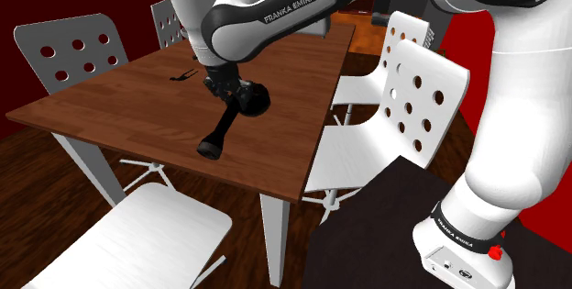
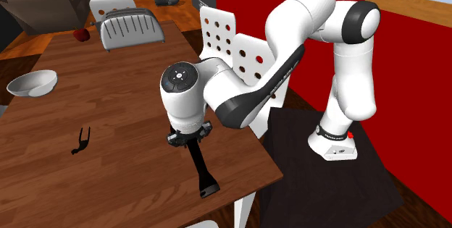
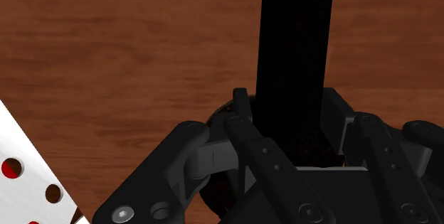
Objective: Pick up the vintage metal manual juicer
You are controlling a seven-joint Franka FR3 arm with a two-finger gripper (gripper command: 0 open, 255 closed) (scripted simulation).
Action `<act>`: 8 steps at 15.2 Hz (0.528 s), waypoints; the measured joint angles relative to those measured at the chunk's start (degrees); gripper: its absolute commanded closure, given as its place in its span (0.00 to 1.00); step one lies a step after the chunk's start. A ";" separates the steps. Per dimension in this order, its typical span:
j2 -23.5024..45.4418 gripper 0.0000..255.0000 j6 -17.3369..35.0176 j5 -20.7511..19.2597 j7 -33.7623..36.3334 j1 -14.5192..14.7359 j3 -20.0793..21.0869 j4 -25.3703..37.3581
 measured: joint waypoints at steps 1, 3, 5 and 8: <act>0.00 1.00 0.01 0.00 0.00 0.00 0.00 0.00; 0.00 1.00 0.04 -0.01 -0.01 -0.01 0.00 -0.01; -0.09 1.00 -0.30 0.15 -0.20 -0.04 0.04 0.21; -0.81 1.00 -1.60 0.82 -0.92 -0.20 0.29 1.05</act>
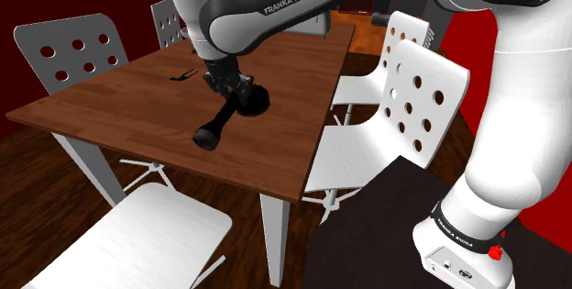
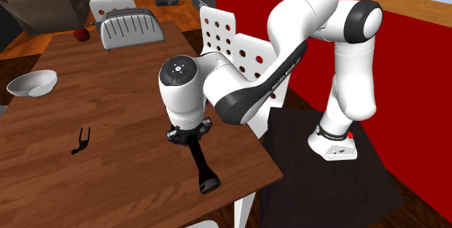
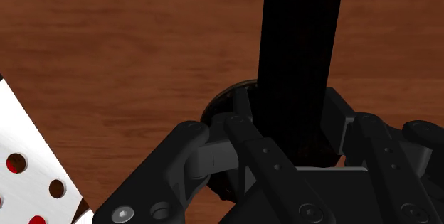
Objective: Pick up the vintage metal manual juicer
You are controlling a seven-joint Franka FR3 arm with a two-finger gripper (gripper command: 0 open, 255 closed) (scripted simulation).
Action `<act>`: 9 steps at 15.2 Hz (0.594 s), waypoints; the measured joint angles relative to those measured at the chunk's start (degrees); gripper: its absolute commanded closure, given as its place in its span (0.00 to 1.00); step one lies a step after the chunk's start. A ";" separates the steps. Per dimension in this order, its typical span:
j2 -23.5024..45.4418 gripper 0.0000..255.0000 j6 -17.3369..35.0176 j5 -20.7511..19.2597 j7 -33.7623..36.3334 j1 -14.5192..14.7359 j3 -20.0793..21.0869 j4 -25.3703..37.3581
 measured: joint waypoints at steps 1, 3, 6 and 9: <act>0.02 1.00 -0.84 0.13 -0.28 0.16 0.06 0.92; -0.24 1.00 -1.98 0.46 -0.81 0.19 0.18 1.96; -0.83 1.00 -3.94 1.07 -1.67 0.24 0.42 3.64; -1.50 1.00 -5.76 1.67 -2.43 0.26 0.66 5.10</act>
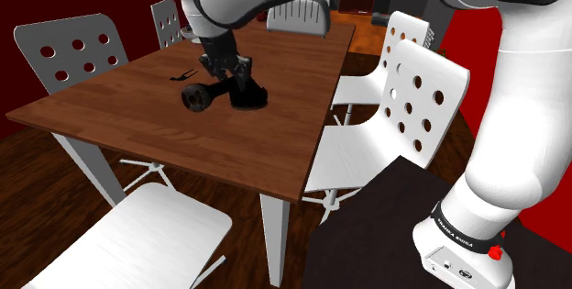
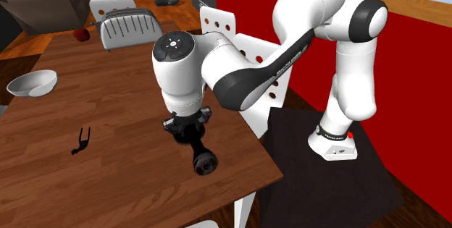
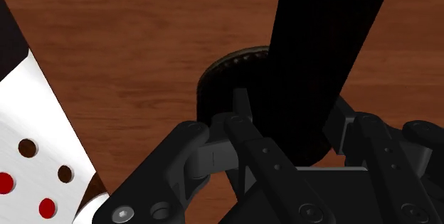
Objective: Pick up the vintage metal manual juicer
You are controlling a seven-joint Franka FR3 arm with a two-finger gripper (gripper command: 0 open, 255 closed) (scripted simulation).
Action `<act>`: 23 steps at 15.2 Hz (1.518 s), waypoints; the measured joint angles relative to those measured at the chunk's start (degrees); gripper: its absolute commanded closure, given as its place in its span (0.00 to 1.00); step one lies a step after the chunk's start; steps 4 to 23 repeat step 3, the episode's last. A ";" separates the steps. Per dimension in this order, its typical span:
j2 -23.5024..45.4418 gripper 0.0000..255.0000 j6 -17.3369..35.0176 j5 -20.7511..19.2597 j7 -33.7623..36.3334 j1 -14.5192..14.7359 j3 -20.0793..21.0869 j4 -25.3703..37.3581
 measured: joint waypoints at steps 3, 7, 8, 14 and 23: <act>0.16 1.00 -1.89 0.08 -0.57 0.40 0.07 2.13; 0.16 1.00 -1.89 0.08 -0.57 0.40 0.07 2.13; 0.16 1.00 -1.89 0.08 -0.57 0.40 0.07 2.13; 0.16 1.00 -1.89 0.08 -0.57 0.40 0.07 2.13; 0.16 1.00 -1.89 0.08 -0.57 0.40 0.07 2.13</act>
